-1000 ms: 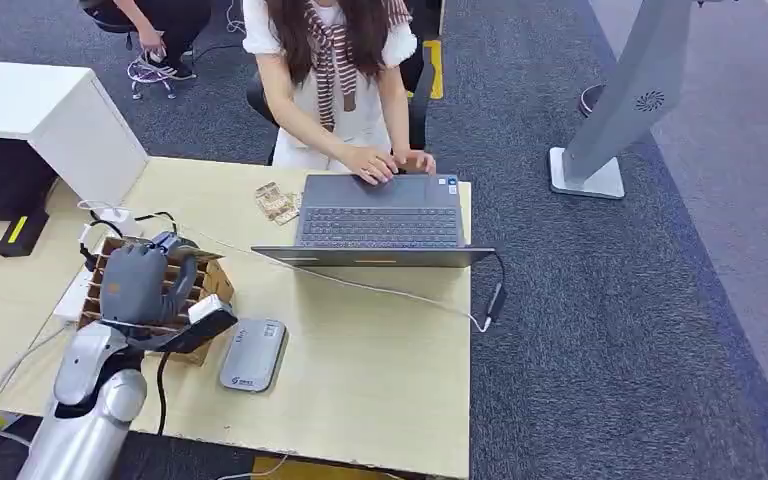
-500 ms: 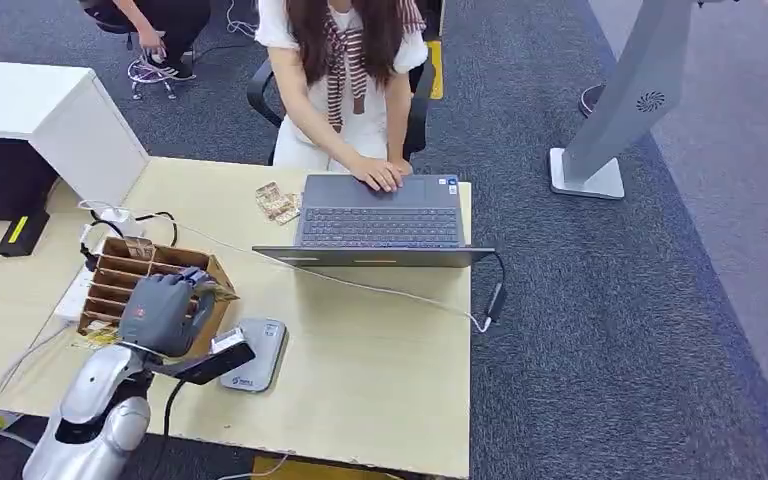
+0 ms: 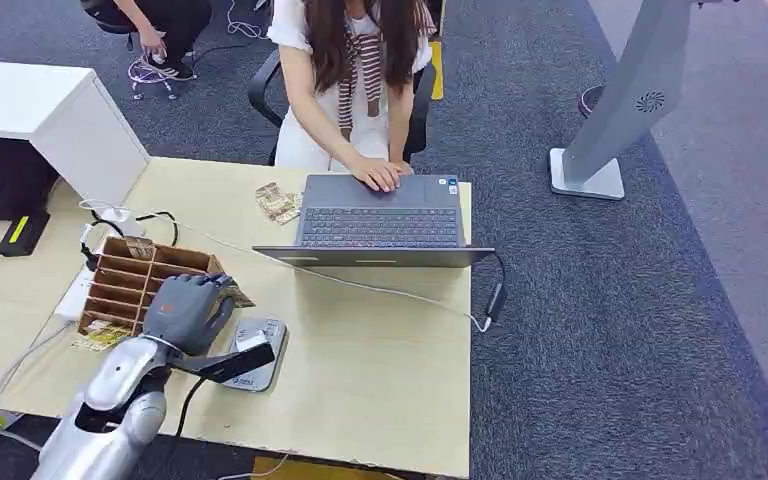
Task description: Pass the card to the sensor for recognition and then transmit it.
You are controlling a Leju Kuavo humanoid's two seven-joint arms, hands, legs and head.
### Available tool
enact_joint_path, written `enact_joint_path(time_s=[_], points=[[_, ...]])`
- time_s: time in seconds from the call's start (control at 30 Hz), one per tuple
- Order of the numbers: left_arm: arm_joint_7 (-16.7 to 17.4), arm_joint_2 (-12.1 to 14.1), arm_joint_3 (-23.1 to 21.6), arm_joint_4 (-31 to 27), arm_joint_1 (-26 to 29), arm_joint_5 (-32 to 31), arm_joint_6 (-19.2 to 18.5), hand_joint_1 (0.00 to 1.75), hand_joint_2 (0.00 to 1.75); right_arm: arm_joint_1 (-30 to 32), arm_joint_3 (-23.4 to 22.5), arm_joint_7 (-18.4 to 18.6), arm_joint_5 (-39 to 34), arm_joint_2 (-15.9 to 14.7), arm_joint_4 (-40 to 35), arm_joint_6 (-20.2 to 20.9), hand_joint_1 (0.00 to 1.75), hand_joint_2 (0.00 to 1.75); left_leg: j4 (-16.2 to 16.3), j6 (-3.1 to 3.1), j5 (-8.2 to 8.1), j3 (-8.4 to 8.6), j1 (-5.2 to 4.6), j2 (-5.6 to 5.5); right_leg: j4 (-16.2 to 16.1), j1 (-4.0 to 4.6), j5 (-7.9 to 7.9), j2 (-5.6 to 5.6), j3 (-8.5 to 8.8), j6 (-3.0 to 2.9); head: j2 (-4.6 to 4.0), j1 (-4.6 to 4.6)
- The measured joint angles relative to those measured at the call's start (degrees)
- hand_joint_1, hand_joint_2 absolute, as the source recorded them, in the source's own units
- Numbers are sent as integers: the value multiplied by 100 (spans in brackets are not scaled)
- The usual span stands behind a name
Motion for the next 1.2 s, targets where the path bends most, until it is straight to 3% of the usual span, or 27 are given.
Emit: enact_joint_path(time_s=[0.53, 1.2], points=[[199, -230, -822, 691, -416, -79, -212, 175, 175, -14, -2, -2, 20, 46, 2, -7, 0, 175, 0, 0, 0, 0, 0, 2, 0, 0, 0, 1, -2, -1, 0, 0], [223, -85, -927, 739, -166, 227, -52, 175, 175, -11, -96, 4, 15, 50, 2, -33, 0, 175, 0, 0, 0, -2, 0, 1, 1, 0, 0, 1, 0, 0, 0, 0]])
